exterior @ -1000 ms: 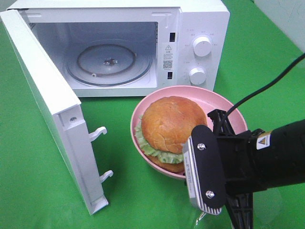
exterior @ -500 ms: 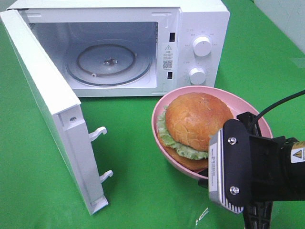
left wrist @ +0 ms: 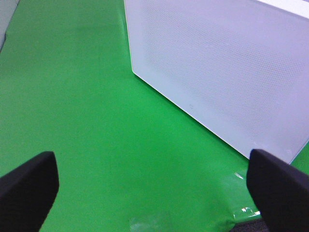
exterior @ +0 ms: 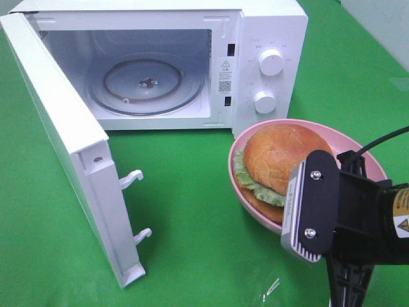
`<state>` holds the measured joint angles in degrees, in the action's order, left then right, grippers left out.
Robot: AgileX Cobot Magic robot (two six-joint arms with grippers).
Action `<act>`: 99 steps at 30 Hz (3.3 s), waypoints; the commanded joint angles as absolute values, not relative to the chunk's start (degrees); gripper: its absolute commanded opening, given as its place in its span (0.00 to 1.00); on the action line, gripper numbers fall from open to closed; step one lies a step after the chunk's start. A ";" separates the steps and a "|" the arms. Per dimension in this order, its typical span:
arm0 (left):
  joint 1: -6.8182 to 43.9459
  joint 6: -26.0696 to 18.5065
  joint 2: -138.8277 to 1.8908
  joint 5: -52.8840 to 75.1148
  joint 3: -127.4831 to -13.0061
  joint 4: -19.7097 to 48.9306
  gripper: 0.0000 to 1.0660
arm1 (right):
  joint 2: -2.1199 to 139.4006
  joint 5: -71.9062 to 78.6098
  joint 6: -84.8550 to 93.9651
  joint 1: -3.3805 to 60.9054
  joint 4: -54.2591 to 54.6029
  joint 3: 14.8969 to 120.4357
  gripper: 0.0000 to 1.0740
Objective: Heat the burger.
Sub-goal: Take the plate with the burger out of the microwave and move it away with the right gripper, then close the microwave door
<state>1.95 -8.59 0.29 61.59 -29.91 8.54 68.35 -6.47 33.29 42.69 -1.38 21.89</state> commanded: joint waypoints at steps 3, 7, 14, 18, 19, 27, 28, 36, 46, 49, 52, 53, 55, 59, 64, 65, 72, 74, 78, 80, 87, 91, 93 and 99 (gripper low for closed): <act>1.60 -8.37 0.69 61.31 -29.68 8.59 0.92 | 67.32 -8.14 13.81 42.63 -17.07 22.12 0.00; 1.60 -8.37 0.69 61.31 -29.68 8.59 0.92 | 67.32 -10.60 5.44 42.63 -23.38 22.12 0.00; 1.60 -8.37 0.69 61.31 -29.68 8.59 0.92 | 67.32 -18.39 -20.97 42.63 -43.49 22.12 0.00; 1.60 -8.37 0.69 61.31 -29.68 8.59 0.92 | 67.32 -21.31 -31.51 42.63 -50.36 22.12 0.00; 1.60 -8.37 0.69 61.31 -29.68 8.59 0.92 | 67.32 -22.80 -35.87 42.63 -53.00 22.12 0.00; 1.60 -8.37 0.69 61.31 -29.68 8.59 0.92 | 67.32 -26.41 -46.35 42.63 -56.95 22.12 0.00; 1.60 -8.37 0.69 61.31 -29.68 8.59 0.92 | 67.32 -26.41 -48.36 42.63 -56.95 22.12 0.00; 1.60 -8.37 0.69 61.31 -29.68 8.59 0.92 | 67.44 -27.67 -52.88 42.63 -57.98 22.12 0.00; 1.60 -8.37 0.69 61.31 -29.68 8.59 0.92 | 74.14 -21.54 -55.98 31.17 -60.62 22.63 0.00; 1.60 -8.37 0.69 61.31 -29.68 8.59 0.92 | 78.15 -20.05 -58.27 27.04 -62.74 23.61 0.00; 1.60 -8.37 0.69 61.31 -29.68 8.59 0.92 | 81.30 -20.00 -60.50 24.81 -64.57 24.64 0.00; 1.60 -8.37 0.69 61.31 -29.68 8.59 0.92 | 81.30 -20.00 -60.50 24.81 -64.57 24.64 0.00; 1.60 -8.37 0.69 61.31 -29.68 8.59 0.92 | 83.25 -19.54 -62.17 23.72 -66.12 25.21 0.00; 1.60 -8.37 0.69 61.31 -29.68 8.59 0.92 | 87.15 -17.70 -66.52 21.26 -69.21 25.27 0.00; 1.60 -8.37 0.69 61.31 -29.68 8.59 0.92 | 90.41 -16.56 -73.34 19.25 -73.45 25.27 0.00; 1.60 -8.37 0.69 61.31 -29.68 8.59 0.92 | 91.16 -16.67 -75.40 19.25 -74.94 25.27 0.01; 1.60 -8.37 0.69 61.31 -29.68 8.59 0.92 | 92.02 -16.67 -80.96 19.25 -77.81 25.44 0.14; 1.60 -8.37 0.69 61.31 -29.68 8.59 0.92 | 92.02 -16.79 -80.79 19.25 -76.60 25.95 0.20; 1.60 -8.37 0.69 61.31 -29.68 8.59 0.92 | 91.16 -16.73 -78.32 19.31 -72.31 26.59 0.34; 1.60 -8.37 0.69 61.31 -29.68 8.59 0.92 | 90.24 -15.87 -75.86 19.31 -69.16 26.81 0.39; 1.60 -8.37 0.69 61.31 -29.68 8.59 0.92 | 86.63 -12.66 -66.63 19.48 -59.47 26.81 0.42; 1.60 -8.37 0.69 61.31 -29.68 8.59 0.92 | 79.47 -11.34 -53.34 19.48 -47.61 26.81 0.45; 1.60 -8.37 0.69 61.31 -29.68 8.59 0.92 | 76.26 -11.29 -47.73 19.48 -42.63 26.81 0.50; 1.60 -8.37 0.69 61.31 -29.68 8.59 0.92 | 68.58 -13.41 -31.74 19.48 -29.28 26.81 0.68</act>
<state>1.95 -8.59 0.29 61.59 -29.91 8.54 69.56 -13.01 -34.43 19.48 -30.83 26.59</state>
